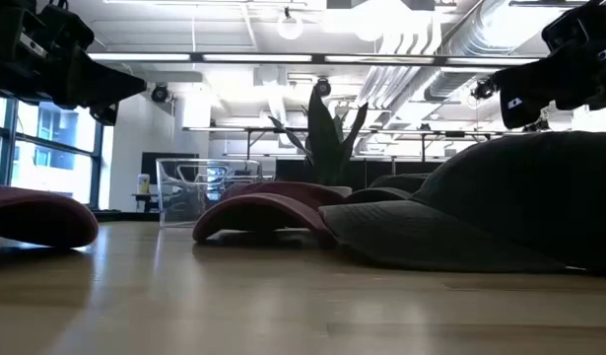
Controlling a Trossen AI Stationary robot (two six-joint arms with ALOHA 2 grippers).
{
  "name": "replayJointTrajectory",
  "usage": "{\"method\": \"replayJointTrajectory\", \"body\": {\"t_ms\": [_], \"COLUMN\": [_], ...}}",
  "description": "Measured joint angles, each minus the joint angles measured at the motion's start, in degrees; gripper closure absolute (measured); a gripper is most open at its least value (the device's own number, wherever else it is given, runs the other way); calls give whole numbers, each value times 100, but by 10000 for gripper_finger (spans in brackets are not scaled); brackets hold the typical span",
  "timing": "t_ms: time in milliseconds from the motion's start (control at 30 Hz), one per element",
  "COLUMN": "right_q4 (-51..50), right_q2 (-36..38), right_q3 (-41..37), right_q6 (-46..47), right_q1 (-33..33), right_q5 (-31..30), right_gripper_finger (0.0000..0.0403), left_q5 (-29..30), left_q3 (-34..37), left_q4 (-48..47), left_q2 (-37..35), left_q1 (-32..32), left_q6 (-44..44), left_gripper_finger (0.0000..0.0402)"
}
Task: Pick & Place hat
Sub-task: Put the bottom black cap into the left transparent bin
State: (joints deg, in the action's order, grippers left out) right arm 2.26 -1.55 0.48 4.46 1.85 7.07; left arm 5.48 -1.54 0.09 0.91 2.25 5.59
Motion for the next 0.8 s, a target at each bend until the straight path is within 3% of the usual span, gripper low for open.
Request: {"method": "replayJointTrajectory", "body": {"t_ms": [433, 567, 800], "right_q4": [-41, -101, -222], "right_q2": [143, 90, -651], "right_q3": [1, 2, 360], "right_q6": [-79, 668, 1631], "right_q1": [-2, 2, -226], "right_q5": [-119, -900, -792], "right_gripper_finger": [402, 403, 403], "left_q5": [2, 4, 70], "left_q3": [0, 0, 0], "left_q4": [-8, -2, 12], "left_q2": [-2, 0, -1], "left_q1": [2, 0, 1], "left_q6": [201, 469, 511], "left_gripper_finger": [401, 401, 401]}}
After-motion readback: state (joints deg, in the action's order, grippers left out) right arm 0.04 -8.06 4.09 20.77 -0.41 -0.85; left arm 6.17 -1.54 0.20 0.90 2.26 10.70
